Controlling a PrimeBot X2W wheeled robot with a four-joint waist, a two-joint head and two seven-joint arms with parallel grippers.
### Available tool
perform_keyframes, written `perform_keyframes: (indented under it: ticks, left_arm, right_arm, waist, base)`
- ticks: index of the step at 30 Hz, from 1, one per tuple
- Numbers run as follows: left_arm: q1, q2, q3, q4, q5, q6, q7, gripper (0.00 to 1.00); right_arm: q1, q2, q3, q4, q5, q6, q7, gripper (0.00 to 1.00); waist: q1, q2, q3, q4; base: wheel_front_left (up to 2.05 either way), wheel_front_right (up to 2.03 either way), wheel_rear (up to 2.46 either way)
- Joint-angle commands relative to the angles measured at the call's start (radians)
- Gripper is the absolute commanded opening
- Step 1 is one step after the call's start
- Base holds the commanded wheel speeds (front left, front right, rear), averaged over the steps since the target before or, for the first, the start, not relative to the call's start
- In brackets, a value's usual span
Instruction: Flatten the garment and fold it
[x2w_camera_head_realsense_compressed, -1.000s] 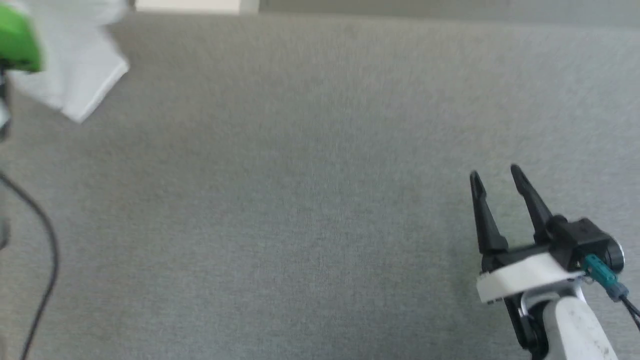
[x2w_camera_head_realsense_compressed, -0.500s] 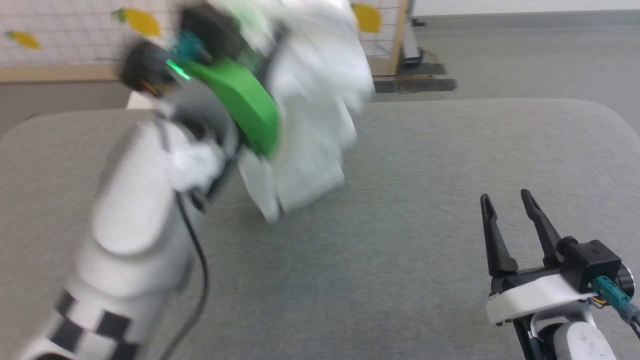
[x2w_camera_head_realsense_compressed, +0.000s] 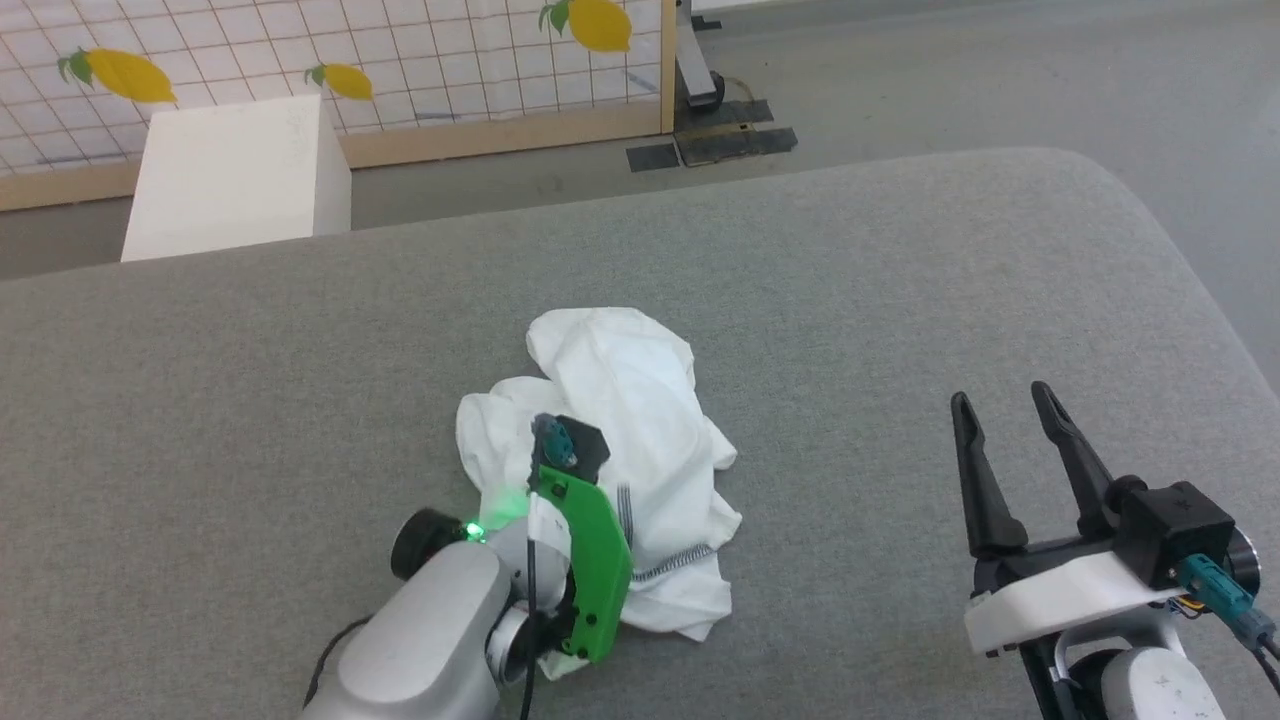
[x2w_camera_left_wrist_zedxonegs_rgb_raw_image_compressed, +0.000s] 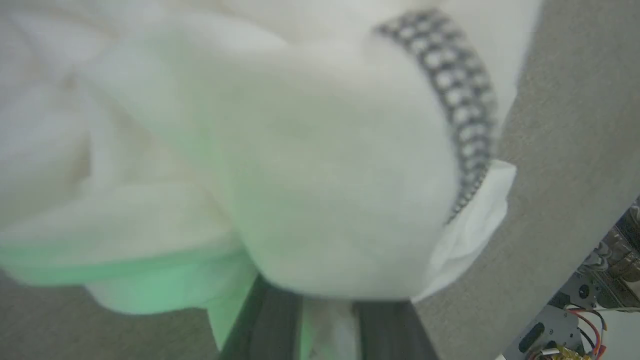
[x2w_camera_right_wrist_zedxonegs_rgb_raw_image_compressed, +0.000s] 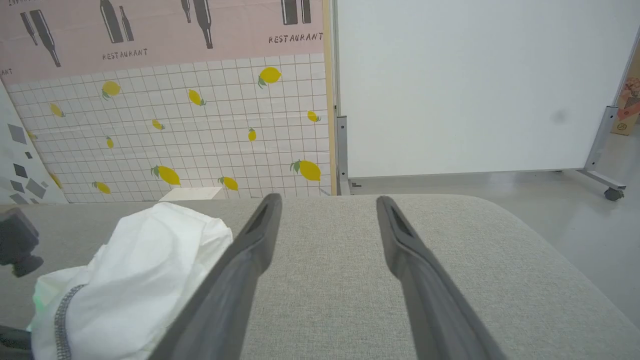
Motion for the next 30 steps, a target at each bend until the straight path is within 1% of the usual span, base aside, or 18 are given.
perform_keyframes:
  ticks: [1,2,4,6,9,13,17,21,23,26,28,30]
  left_arm:
    - [0.025,0.003,-0.011,0.015,-0.004,0.006,0.024,0.91]
    - [0.03,0.005,-0.015,0.016,-0.004,0.005,0.029,1.0]
    - [0.038,0.006,-0.001,-0.003,-0.009,0.014,-0.003,1.0]
    - [0.041,0.01,0.027,-0.04,-0.005,0.026,-0.084,1.0]
    - [0.05,0.019,0.084,-0.117,0.015,0.06,-0.257,1.0]
    - [0.077,0.042,0.147,-0.21,0.066,0.118,-0.473,1.0]
    - [0.139,0.068,0.197,-0.275,0.107,0.175,-0.648,1.0]
    - [0.225,0.075,0.262,-0.311,0.116,0.229,-0.813,1.0]
    - [0.264,0.074,0.294,-0.327,0.119,0.245,-0.852,1.0]
    - [0.309,0.069,0.335,-0.356,0.136,0.25,-0.87,1.0]
    - [0.329,0.058,0.375,-0.4,0.163,0.249,-0.872,1.0]
    - [0.351,0.043,0.416,-0.438,0.193,0.24,-0.872,1.0]
  right_arm:
    - [0.002,0.001,0.007,-0.003,0.0,-0.002,0.002,1.0]
    - [0.001,0.001,0.01,-0.003,-0.001,-0.002,0.002,1.0]
    - [0.0,0.001,0.014,-0.002,-0.002,-0.002,0.003,1.0]
    - [0.001,0.001,0.018,-0.002,-0.004,-0.002,0.005,1.0]
    - [0.004,0.001,0.023,-0.006,-0.005,-0.002,0.007,1.0]
    - [0.008,0.001,0.027,-0.012,-0.012,-0.002,0.012,1.0]
    - [0.009,0.001,0.041,-0.021,-0.025,-0.002,0.02,1.0]
    - [-0.011,0.001,0.081,-0.037,-0.052,-0.002,0.034,1.0]
    - [-0.029,0.001,0.116,-0.044,-0.067,-0.002,0.05,1.0]
    - [-0.061,-0.007,0.185,-0.042,-0.084,-0.002,0.102,1.0]
    - [-0.085,-0.028,0.246,-0.025,-0.087,-0.002,0.178,1.0]
    - [-0.109,-0.048,0.293,0.002,-0.084,-0.002,0.282,1.0]
  waist:
    - [0.0001,-0.0001,0.005,-0.001]
    - [0.0001,-0.0001,0.005,0.003]
    - [0.0001,-0.0001,0.002,0.015]
    - [0.0001,-0.0001,-0.002,0.027]
    - [0.0001,-0.0001,-0.007,0.047]
    - [0.0001,-0.0001,-0.016,0.079]
    - [0.0001,-0.0001,-0.025,0.111]
    - [0.0001,-0.0001,-0.023,0.145]
    - [0.0001,-0.0001,-0.019,0.165]
    - [0.0001,-0.0001,-0.007,0.196]
    - [0.0001,-0.0001,0.004,0.218]
    - [0.0001,-0.0001,0.014,0.236]
  base:
    - [0.0,0.0,0.0]
    - [0.0,0.0,0.0]
    - [0.0,0.0,0.0]
    - [0.0,0.0,0.0]
    - [0.0,0.0,0.0]
    - [0.0,0.0,0.0]
    - [0.0,0.0,0.0]
    - [0.0,0.0,0.0]
    - [0.0,0.0,0.0]
    - [0.0,0.0,0.0]
    - [0.0,0.0,0.0]
    - [0.0,0.0,0.0]
